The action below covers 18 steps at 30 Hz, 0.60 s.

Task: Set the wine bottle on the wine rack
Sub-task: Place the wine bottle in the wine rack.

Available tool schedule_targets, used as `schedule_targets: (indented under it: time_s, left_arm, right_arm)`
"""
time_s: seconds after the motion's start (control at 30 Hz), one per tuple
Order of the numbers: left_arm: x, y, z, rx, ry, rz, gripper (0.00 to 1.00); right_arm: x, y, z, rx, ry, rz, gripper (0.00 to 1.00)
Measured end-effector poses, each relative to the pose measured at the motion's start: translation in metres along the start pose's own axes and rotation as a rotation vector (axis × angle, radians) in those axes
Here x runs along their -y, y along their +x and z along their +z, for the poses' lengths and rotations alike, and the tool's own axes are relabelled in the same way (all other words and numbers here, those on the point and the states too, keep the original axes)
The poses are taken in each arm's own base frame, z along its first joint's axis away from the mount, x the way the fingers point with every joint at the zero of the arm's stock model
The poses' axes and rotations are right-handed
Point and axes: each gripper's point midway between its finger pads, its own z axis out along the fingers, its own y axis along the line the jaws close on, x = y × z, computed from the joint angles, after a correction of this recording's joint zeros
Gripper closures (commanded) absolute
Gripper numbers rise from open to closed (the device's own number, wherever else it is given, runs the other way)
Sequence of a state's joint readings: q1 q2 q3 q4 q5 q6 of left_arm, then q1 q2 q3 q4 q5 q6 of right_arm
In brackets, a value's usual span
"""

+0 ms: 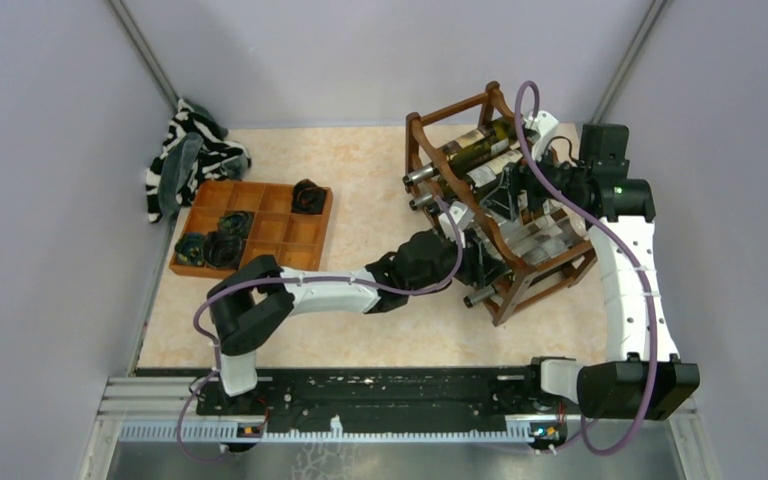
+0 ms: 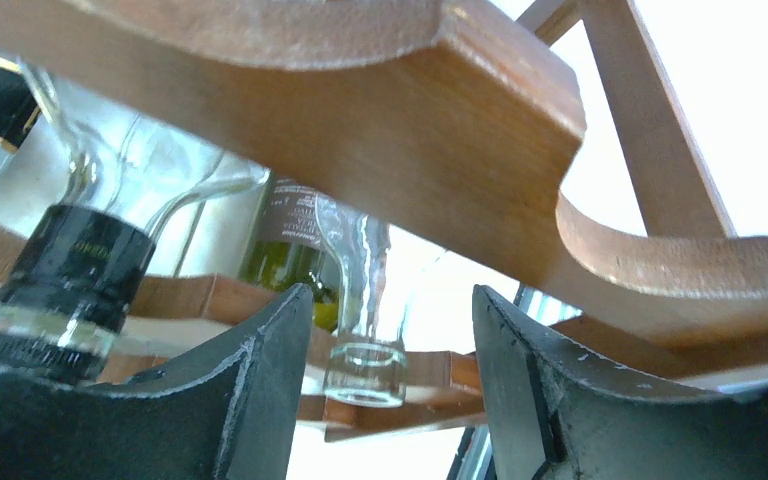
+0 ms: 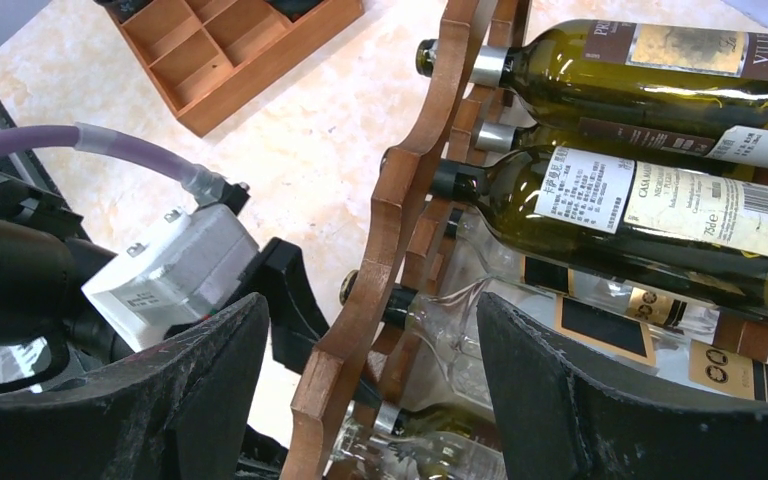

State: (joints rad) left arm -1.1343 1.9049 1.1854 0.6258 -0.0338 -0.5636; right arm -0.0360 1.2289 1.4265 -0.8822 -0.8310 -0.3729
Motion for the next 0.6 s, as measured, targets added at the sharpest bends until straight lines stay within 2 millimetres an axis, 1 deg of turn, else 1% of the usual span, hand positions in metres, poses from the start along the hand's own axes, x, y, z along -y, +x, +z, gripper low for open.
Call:
schedule_targets:
  time_s: [0.1,0.23,0.33,0.47,0.5,0.53,0.6]
  left_arm:
    - [0.0,0.0,-0.012,-0.005,-0.004,0.0,0.34]
    - [0.002,-0.005,-0.034,-0.009,-0.007,0.002,0.34]
    - [0.005,-0.014,-0.058,0.002,-0.006,0.016,0.34]
    - [0.013,-0.031,-0.086,0.026,0.004,0.061,0.33]
    - [0.014,-0.037,-0.093,0.034,0.004,0.079,0.3]
    - [0.016,-0.042,-0.1,0.045,0.004,0.1,0.22]
    - [0.019,-0.057,-0.116,0.079,-0.001,0.157,0.1]
  right_arm:
    - [-0.001,0.0,-0.001,0.002,-0.001,-0.001,0.24]
    - [0.0,-0.001,-0.003,0.006,0.005,-0.002,0.24]
    - [0.0,-0.002,-0.006,0.011,0.012,-0.003,0.24]
    - [-0.003,-0.004,-0.011,0.02,0.019,-0.018,0.24]
    - [-0.004,-0.005,-0.012,0.021,0.02,-0.022,0.24]
    - [-0.005,-0.006,-0.014,0.021,0.021,-0.025,0.23]
    - [-0.007,-0.012,-0.019,0.029,0.031,-0.044,0.18]
